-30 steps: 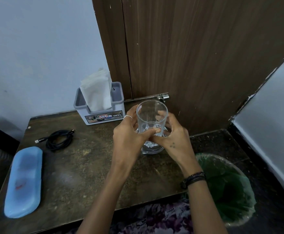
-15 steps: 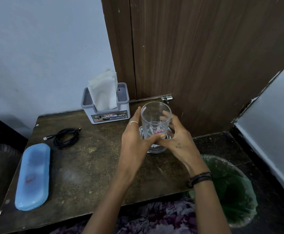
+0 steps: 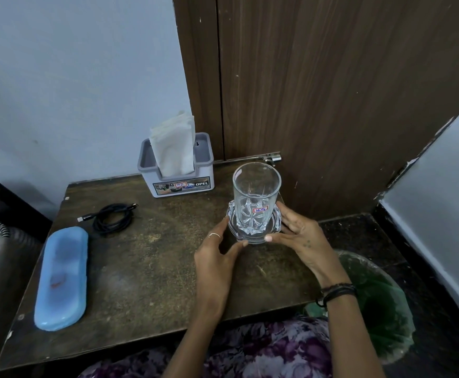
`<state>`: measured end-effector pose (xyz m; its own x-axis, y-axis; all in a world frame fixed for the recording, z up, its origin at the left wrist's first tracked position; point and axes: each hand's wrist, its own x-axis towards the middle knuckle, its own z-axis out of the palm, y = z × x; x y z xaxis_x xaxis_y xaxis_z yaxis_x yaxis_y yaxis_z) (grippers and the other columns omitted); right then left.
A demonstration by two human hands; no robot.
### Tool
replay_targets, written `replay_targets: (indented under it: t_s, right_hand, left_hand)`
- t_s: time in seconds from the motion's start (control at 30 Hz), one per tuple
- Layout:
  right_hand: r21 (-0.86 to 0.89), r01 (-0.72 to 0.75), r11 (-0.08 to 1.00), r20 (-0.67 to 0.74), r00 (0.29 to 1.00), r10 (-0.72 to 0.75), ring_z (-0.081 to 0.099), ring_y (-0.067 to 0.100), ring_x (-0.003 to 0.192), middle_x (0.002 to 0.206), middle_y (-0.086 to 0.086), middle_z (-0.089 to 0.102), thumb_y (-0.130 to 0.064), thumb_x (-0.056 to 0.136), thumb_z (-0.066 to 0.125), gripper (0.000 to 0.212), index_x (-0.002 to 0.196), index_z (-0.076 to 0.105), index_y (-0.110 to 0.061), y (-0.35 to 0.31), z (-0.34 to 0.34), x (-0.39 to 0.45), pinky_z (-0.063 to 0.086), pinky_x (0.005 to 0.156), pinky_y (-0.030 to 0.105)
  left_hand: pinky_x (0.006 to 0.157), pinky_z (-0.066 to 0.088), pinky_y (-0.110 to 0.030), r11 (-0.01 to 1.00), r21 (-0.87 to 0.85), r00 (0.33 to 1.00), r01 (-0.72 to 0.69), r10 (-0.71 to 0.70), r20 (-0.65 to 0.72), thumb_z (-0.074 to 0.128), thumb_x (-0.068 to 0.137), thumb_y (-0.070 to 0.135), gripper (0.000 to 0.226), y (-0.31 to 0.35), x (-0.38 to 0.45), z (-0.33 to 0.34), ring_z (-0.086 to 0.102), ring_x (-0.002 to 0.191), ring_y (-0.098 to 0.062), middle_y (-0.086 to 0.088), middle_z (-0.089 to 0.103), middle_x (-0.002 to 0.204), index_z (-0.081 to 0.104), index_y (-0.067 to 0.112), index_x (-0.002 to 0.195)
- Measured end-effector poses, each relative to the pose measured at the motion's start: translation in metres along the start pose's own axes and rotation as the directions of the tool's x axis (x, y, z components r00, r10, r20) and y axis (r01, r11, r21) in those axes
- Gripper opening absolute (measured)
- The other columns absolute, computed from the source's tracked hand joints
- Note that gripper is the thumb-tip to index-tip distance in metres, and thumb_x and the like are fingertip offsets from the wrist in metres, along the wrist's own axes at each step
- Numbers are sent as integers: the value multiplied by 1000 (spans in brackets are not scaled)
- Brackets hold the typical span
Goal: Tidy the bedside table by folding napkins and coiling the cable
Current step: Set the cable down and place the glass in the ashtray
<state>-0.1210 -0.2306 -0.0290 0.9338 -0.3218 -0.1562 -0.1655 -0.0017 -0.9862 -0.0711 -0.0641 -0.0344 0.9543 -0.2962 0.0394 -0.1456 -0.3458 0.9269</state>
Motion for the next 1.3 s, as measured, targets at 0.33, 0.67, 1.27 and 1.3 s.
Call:
replay_targets:
  t_s: [0.33, 0.67, 1.27, 1.3]
  right_hand:
    - [-2, 59, 998, -40, 997, -59, 45, 0, 122, 129, -12, 45, 2, 68, 76, 81, 139, 38, -6, 2, 2, 42, 41, 92, 6]
    - [33, 121, 992, -18, 993, -121, 44, 4, 122, 142, 6, 45, 8, 70, 72, 77, 139, 38, -3, -8, -2, 95, 42, 87, 3]
    - [-115, 200, 973, -364, 903, -229, 57, 6, 110, 122, 0, 61, -23, 73, 78, 52, 121, 59, -18, -14, 17, 87, 48, 89, 17]
    - [-185, 250, 951, -461, 832, -308, 61, 1, 94, 105, -4, 67, -31, 74, 77, 34, 105, 66, -24, -16, 24, 81, 51, 78, 18]
  left_hand:
    - [90, 43, -17, 997, 37, 996, -65, 67, -53, 72, 79, 15, 57, -4, 41, 3, 59, 105, -4, 4, 64, 122, 52, 22, 132]
    - [94, 37, -15, 989, 98, 991, -112, 119, -66, 69, 82, 15, 55, -4, 94, 12, 54, 116, -8, -2, 62, 127, 49, 20, 134]
    - [82, 48, -10, 986, -8, 957, -169, 162, -240, 66, 84, 9, 25, -3, 66, 2, 61, 89, 4, 0, 68, 103, 64, 18, 107]
    - [79, 50, -16, 985, -19, 941, -174, 161, -297, 67, 83, 10, 22, -5, 60, -4, 60, 85, 2, 0, 66, 97, 62, 21, 101]
